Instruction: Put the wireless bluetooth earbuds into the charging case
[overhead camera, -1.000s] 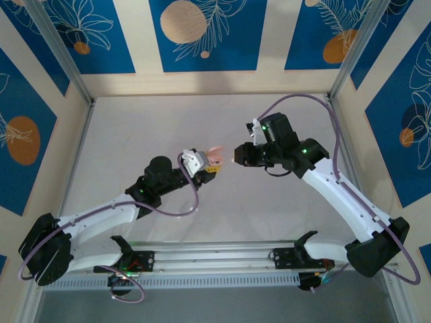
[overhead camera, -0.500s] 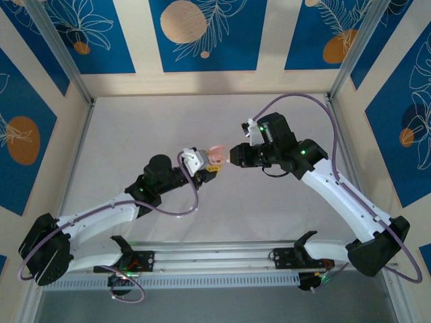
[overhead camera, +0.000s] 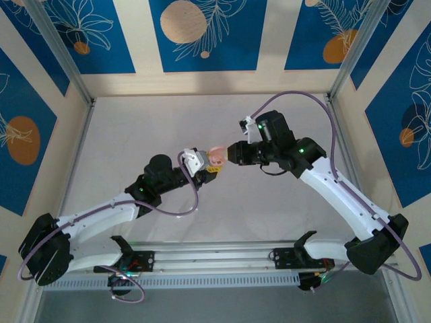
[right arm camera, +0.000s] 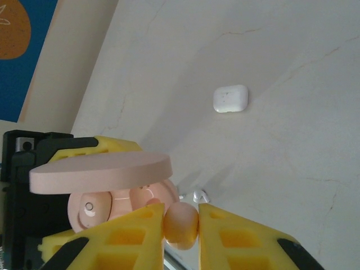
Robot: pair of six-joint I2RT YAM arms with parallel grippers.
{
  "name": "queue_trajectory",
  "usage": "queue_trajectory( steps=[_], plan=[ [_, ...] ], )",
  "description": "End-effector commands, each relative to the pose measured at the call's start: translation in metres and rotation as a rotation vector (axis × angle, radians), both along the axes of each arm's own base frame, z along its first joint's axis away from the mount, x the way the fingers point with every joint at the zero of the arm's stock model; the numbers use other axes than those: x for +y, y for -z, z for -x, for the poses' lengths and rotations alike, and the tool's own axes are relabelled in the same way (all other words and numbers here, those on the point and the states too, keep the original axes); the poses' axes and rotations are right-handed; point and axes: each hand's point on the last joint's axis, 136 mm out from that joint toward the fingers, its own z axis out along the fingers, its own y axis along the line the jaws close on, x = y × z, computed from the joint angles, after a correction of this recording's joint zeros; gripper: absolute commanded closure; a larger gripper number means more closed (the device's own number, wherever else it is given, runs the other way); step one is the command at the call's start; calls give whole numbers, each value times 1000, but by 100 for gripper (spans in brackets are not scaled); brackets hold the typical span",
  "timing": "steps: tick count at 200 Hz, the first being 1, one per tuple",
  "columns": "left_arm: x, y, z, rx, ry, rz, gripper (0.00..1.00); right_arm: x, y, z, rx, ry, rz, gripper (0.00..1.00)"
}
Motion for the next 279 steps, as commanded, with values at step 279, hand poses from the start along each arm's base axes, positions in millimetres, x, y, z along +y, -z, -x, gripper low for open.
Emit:
queue_trajectory(
  steps=[279],
  plan=[
    [-6,-29,4,-44,23,60,75,19,11,7,-34,-109,183,76]
  ],
)
